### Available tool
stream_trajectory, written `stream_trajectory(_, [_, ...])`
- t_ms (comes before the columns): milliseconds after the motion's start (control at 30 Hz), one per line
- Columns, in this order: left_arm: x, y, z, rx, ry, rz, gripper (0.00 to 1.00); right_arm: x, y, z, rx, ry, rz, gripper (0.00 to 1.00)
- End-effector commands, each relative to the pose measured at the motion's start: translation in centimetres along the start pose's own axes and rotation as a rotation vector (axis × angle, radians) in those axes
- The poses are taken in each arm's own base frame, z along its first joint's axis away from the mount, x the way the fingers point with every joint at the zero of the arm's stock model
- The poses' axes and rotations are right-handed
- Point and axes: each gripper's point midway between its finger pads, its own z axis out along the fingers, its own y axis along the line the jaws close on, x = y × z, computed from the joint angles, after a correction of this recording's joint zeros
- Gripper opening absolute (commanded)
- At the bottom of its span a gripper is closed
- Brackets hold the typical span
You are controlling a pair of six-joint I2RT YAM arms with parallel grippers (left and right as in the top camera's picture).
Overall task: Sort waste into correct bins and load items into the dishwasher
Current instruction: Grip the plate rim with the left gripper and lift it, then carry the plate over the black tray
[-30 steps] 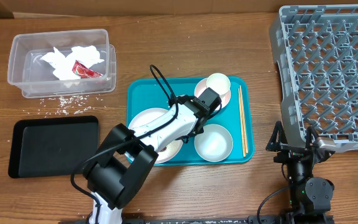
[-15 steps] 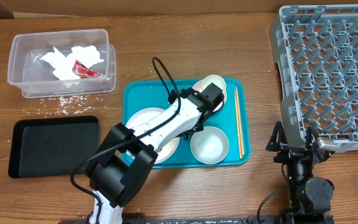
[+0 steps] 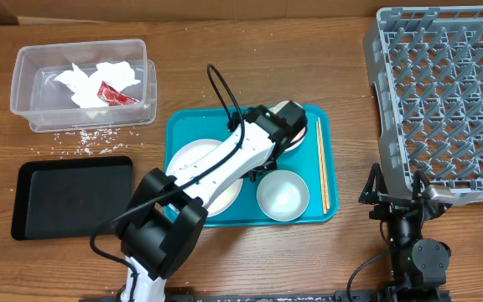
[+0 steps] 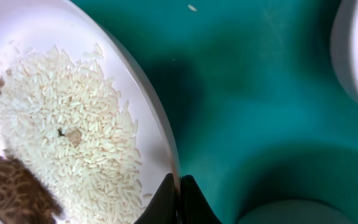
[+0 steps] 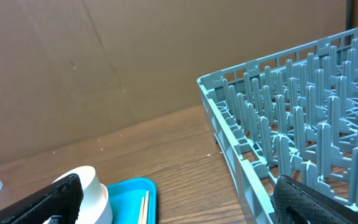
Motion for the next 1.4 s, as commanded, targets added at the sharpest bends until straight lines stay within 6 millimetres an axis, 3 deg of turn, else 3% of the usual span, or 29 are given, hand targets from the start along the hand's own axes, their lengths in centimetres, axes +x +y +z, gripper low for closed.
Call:
stream_trajectory(0, [-1.7, 0.3, -1.2, -0.011, -0.03, -0.034, 0.04, 0.2, -0.3, 0.0, 0.012, -0.003, -0.007, 1.0])
stream_trajectory(333, [-4.1, 4.9, -1.4, -0.087, 0.041, -0.131, 0.04, 0.2, -0.3, 0.0, 0.012, -0.003, -0.007, 1.0])
stream_trajectory(633, [-6.4, 12.0, -0.7, -0.146, 0.148, -0.311, 0.04, 0.2, -0.3, 0.0, 0.012, -0.003, -0.007, 1.0])
stream_trajectory(1000, [-9.4, 18.3, -3.7, -0.016, 0.119, -0.472, 0.04, 0.2, -0.3, 0.0, 0.012, -0.003, -0.007, 1.0])
stream_trajectory(1200, [-10.6, 22.1, -2.8, 0.005, 0.149, -0.601, 0.04, 0.2, -0.3, 0.0, 0.012, -0.003, -0.007, 1.0])
stream_trajectory(1367, [-12.4, 23.1, -2.1, 0.107, 0.143, -0.618, 0.04, 0.2, -0.3, 0.0, 0.012, -0.003, -0.007, 1.0])
